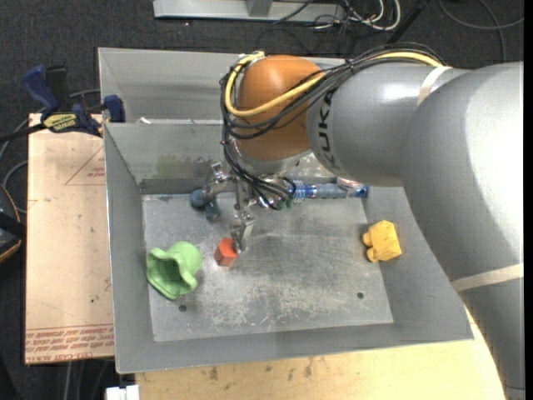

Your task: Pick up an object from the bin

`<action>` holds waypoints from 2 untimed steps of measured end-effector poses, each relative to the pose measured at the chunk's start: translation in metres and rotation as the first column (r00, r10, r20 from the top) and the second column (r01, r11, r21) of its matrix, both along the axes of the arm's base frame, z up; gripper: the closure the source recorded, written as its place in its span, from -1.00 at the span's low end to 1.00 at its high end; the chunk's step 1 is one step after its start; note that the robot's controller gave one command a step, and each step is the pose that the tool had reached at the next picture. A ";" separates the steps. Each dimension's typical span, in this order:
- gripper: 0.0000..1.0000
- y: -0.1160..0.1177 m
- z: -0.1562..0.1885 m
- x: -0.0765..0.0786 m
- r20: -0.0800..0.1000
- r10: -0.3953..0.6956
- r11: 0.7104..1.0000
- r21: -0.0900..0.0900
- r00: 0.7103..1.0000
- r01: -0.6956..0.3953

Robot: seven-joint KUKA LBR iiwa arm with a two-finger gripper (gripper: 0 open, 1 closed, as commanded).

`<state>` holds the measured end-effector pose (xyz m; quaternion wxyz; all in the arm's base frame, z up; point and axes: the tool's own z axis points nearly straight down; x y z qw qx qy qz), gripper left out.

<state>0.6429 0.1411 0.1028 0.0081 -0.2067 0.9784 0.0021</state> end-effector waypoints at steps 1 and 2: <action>-1.00 0.034 0.048 -0.058 -0.010 0.332 0.943 -0.005 0.943 -0.332; -1.00 0.075 -0.030 -0.075 -0.010 0.490 0.872 -0.009 0.872 -0.490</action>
Offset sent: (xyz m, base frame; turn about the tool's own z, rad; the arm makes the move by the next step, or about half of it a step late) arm -0.0585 0.0316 0.0464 -0.3383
